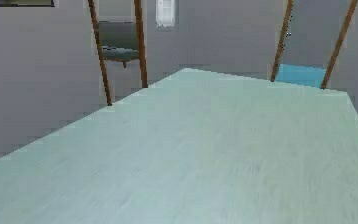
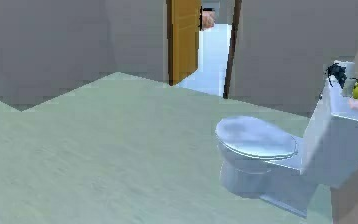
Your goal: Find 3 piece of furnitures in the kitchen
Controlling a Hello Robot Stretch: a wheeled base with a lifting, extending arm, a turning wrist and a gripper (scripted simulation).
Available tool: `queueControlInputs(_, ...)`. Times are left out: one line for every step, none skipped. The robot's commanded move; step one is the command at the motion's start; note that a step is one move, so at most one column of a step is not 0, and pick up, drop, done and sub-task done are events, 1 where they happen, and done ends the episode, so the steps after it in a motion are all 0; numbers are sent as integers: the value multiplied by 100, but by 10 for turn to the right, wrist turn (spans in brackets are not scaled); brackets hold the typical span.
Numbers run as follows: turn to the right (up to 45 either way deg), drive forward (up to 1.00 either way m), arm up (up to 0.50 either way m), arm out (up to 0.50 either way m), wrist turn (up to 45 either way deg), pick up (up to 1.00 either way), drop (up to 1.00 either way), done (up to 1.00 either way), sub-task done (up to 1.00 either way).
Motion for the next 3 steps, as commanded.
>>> queueControlInputs(300,0,0,0,0,0,0,0,0)
queueControlInputs(0,5,0,0,0,0,0,0,0)
queueControlInputs(-300,0,0,0,0,0,0,0,0)
